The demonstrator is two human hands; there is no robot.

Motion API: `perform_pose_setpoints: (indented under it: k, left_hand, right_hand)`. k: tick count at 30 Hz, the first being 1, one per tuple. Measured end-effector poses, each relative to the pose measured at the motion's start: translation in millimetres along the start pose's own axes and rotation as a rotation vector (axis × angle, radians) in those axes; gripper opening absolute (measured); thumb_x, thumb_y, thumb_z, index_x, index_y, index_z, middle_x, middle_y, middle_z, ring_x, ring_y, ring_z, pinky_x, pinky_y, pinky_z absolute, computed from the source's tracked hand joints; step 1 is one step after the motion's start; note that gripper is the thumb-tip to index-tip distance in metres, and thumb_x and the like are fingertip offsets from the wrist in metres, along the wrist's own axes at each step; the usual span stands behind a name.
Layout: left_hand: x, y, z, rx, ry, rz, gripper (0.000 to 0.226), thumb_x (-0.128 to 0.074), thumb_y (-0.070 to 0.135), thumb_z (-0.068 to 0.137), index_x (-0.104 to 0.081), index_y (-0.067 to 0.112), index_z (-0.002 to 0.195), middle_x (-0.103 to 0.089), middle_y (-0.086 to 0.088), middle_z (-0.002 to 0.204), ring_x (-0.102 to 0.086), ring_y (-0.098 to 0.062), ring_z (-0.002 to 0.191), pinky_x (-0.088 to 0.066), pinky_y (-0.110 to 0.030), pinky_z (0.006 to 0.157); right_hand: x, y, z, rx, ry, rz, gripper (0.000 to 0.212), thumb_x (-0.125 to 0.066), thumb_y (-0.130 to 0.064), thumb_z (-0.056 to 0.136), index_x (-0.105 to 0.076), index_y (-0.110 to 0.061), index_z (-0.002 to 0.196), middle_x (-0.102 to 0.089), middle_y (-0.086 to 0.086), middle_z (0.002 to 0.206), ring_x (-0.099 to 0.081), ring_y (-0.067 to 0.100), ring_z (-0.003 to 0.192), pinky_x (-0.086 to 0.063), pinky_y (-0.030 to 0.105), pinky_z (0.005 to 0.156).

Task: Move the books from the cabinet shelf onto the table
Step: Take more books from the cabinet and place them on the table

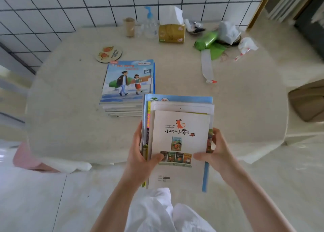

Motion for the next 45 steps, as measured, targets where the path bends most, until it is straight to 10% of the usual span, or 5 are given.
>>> perform_pose_setpoints:
  k: [7,13,22,35,45]
  left_hand:
    - [-16,24,105,-0.062,-0.067,0.119,0.106,-0.077,0.005,0.064,-0.025,0.065,0.133,-0.056,0.015,0.133,-0.057,-0.019,0.123,-0.053,-0.052,0.094]
    - [-39,28,153,-0.112,-0.007,0.171,0.085,-0.076,-0.012,0.067,-0.039,0.038,0.124,-0.055,0.039,0.107,-0.054,0.015,0.106,-0.048,-0.010,0.084]
    - [-55,5,166,-0.195,0.242,0.266,0.089,-0.086,0.006,0.069,-0.039,0.060,0.123,-0.058,0.008,0.124,-0.057,-0.014,0.117,-0.046,-0.027,0.098]
    - [-45,-10,169,-0.053,0.134,0.469,0.063,-0.085,0.015,0.070,-0.051,0.028,0.122,-0.061,0.042,0.100,-0.055,0.023,0.095,-0.039,0.002,0.078]
    - [-65,-11,171,0.003,0.170,0.341,0.074,-0.080,0.004,0.075,-0.043,0.014,0.138,-0.069,0.005,0.112,-0.064,-0.006,0.103,-0.050,-0.014,0.085]
  right_hand:
    - [12,-34,67,0.173,0.129,-0.046,0.075,-0.072,0.013,0.070,-0.038,-0.032,0.120,-0.055,-0.013,0.108,-0.065,0.010,0.088,-0.053,0.025,0.070]
    - [18,-37,105,0.301,0.242,-0.138,0.070,-0.068,0.018,0.071,-0.037,-0.031,0.111,-0.055,-0.008,0.103,-0.059,-0.009,0.087,-0.048,0.010,0.067]
    - [39,-7,159,0.344,0.187,-0.282,0.068,-0.080,0.006,0.068,-0.044,-0.019,0.121,-0.050,-0.049,0.106,-0.060,-0.010,0.094,-0.049,0.013,0.081]
    - [59,12,183,0.267,0.000,-0.488,0.058,-0.086,-0.027,0.068,-0.061,-0.014,0.118,-0.063,-0.031,0.095,-0.058,-0.015,0.091,-0.043,0.006,0.079]
    - [59,-3,181,0.236,0.024,-0.305,0.064,-0.081,-0.008,0.074,-0.046,-0.031,0.122,-0.066,-0.017,0.100,-0.061,-0.005,0.094,-0.051,0.023,0.080]
Point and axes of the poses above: each hand's wrist, its own z-axis towards the middle knuckle, its own x-axis out of the back of the hand, y = z × x, the point moved 3 cm from there along z, towards the middle knuckle
